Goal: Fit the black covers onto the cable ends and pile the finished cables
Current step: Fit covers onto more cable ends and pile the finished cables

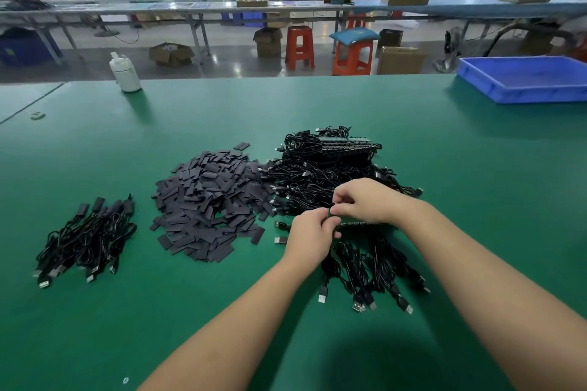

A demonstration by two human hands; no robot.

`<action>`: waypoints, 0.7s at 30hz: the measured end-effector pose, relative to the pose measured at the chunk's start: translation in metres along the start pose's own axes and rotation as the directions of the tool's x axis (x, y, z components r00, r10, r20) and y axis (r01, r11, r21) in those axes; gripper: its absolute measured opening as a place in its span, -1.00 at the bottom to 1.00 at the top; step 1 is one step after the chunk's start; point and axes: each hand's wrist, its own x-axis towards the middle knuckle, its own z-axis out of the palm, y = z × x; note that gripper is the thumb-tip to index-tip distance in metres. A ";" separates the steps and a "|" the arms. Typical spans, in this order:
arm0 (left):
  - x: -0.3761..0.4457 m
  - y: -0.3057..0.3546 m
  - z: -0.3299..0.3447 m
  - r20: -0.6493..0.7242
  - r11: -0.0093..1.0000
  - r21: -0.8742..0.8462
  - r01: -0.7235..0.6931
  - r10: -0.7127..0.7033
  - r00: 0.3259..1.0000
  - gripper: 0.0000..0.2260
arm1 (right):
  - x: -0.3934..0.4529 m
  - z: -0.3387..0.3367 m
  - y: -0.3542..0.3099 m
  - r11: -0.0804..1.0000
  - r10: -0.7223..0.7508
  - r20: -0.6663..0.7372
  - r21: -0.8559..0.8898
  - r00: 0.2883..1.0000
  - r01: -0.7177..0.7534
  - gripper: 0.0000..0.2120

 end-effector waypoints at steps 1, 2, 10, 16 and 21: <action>0.002 0.001 0.000 0.001 0.999 0.031 0.014 -0.014 1.000 -0.82 | 0.001 0.001 -0.001 1.000 0.009 -0.015 -0.009 1.000 -0.009 -0.84; 0.004 0.002 -0.001 -0.001 0.998 0.056 0.026 -0.026 1.000 -0.82 | 0.001 0.003 0.000 1.000 0.018 -0.022 -0.013 1.000 -0.019 -0.84; 0.007 0.004 0.009 -0.126 0.988 0.124 0.092 -0.076 0.989 -0.74 | 0.006 0.011 0.000 0.990 0.047 -0.087 -0.128 0.995 -0.058 -0.85; 0.005 0.008 0.011 -0.169 0.977 0.192 0.091 -0.059 0.984 -0.72 | 0.009 0.013 0.000 0.988 0.076 -0.083 -0.127 0.994 -0.086 -0.86; 0.003 0.009 0.013 -0.206 0.956 0.289 0.048 0.013 0.978 -0.68 | 0.009 0.015 -0.002 0.976 0.097 -0.062 -0.188 0.993 -0.107 -0.80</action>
